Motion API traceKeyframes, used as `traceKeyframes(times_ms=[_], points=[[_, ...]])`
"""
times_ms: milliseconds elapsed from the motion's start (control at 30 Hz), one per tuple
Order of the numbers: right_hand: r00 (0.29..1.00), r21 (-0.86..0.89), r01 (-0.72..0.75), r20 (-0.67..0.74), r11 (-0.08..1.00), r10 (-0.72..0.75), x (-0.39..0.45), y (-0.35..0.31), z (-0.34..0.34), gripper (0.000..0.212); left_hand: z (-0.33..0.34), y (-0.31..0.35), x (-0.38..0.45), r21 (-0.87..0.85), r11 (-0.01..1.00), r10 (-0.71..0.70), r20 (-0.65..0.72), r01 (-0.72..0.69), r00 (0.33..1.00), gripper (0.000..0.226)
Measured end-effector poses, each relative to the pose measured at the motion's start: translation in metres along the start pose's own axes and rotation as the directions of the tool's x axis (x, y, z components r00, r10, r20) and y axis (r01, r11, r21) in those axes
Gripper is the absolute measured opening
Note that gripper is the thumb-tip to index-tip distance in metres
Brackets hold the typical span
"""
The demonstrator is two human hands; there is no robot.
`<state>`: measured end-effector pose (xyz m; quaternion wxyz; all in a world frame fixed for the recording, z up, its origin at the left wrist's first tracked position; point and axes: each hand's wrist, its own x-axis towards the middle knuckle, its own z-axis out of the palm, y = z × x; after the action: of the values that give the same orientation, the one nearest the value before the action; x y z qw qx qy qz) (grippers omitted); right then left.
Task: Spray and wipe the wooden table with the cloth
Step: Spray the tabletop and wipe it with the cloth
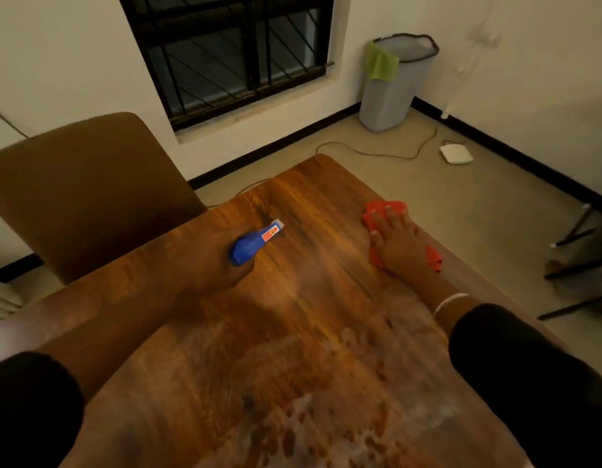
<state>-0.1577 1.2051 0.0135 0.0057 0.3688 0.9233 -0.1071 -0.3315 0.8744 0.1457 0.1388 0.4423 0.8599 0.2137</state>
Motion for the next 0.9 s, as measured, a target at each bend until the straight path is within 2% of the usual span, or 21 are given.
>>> traceKeyframes(times_ms=[33,100,167,233,267,333,400,433,533,567,600,667,733,800,833,900], points=[[0.998,0.013,-0.058,0.007,0.998,0.058,-0.002,0.007,-0.004,0.056,0.002,0.002,-0.007,0.046,0.999,0.028,-0.026,-0.026,0.999,0.054],[0.997,-0.025,-0.07,-0.012,0.997,0.07,-0.024,-0.017,0.003,0.056,0.002,0.005,-0.02,0.062,0.998,0.001,-0.03,0.001,1.0,0.052],[0.999,-0.06,0.011,-0.037,0.998,-0.014,-0.063,-0.07,0.024,0.057,-0.001,0.006,-0.031,-0.016,0.999,-0.05,-0.016,0.05,0.999,0.05],[0.984,0.003,0.173,0.032,0.985,-0.173,-0.116,-0.131,0.045,0.059,-0.005,0.008,-0.043,-0.068,0.996,-0.063,-0.031,0.061,0.998,0.048],[0.961,0.028,0.263,0.076,0.964,-0.264,-0.15,-0.164,0.058,0.061,-0.007,0.009,-0.049,-0.082,0.995,-0.06,-0.043,0.057,0.997,0.048],[0.9,0.054,0.426,0.077,0.903,-0.429,-0.227,-0.23,0.09,0.059,-0.013,0.006,-0.058,-0.075,0.995,-0.072,-0.056,0.067,0.996,0.05],[0.813,0.112,0.552,0.15,0.826,-0.563,-0.294,-0.277,0.114,0.056,-0.019,-0.001,-0.07,-0.065,0.995,-0.074,-0.058,0.07,0.996,0.049],[0.769,0.11,0.604,0.178,0.789,-0.614,-0.313,-0.286,0.121,0.056,-0.023,-0.007,-0.077,-0.071,0.995,-0.068,-0.055,0.064,0.996,0.047],[0.707,-0.025,0.706,0.085,0.708,-0.702,-0.282,-0.266,0.109,0.059,-0.042,-0.024,-0.1,-0.137,0.987,-0.094,-0.032,0.088,0.995,0.05],[0.741,-0.037,0.668,0.121,0.743,-0.661,-0.26,-0.249,0.102,0.059,-0.048,-0.033,-0.11,-0.154,0.983,-0.104,-0.035,0.098,0.994,0.05],[0.81,-0.06,0.585,0.103,0.809,-0.578,-0.237,-0.23,0.093,0.059,-0.055,-0.042,-0.121,-0.161,0.98,-0.124,-0.036,0.117,0.992,0.052],[0.931,-0.094,0.365,0.051,0.926,-0.361,-0.198,-0.205,0.075,0.058,-0.066,-0.06,-0.148,-0.16,0.98,-0.126,-0.064,0.115,0.99,0.053],[0.971,-0.068,0.237,0.032,0.969,-0.235,-0.199,-0.216,0.067,0.058,-0.072,-0.074,-0.176,-0.146,0.987,-0.085,-0.101,0.07,0.991,0.052],[0.96,-0.03,0.28,0.022,0.959,-0.28,-0.237,-0.261,0.083,0.06,-0.074,-0.083,-0.196,-0.126,0.991,-0.065,-0.1,0.052,0.993,0.051],[0.928,-0.01,0.364,0.089,0.931,-0.361,-0.263,-0.287,0.091,0.062,-0.074,-0.084,-0.202,-0.107,0.994,-0.048,-0.09,0.038,0.995,0.047],[0.838,0.049,0.528,0.133,0.848,-0.529,-0.312,-0.32,0.108,0.062,-0.074,-0.076,-0.209,-0.039,0.999,-0.022,-0.072,0.02,0.997,0.035]])
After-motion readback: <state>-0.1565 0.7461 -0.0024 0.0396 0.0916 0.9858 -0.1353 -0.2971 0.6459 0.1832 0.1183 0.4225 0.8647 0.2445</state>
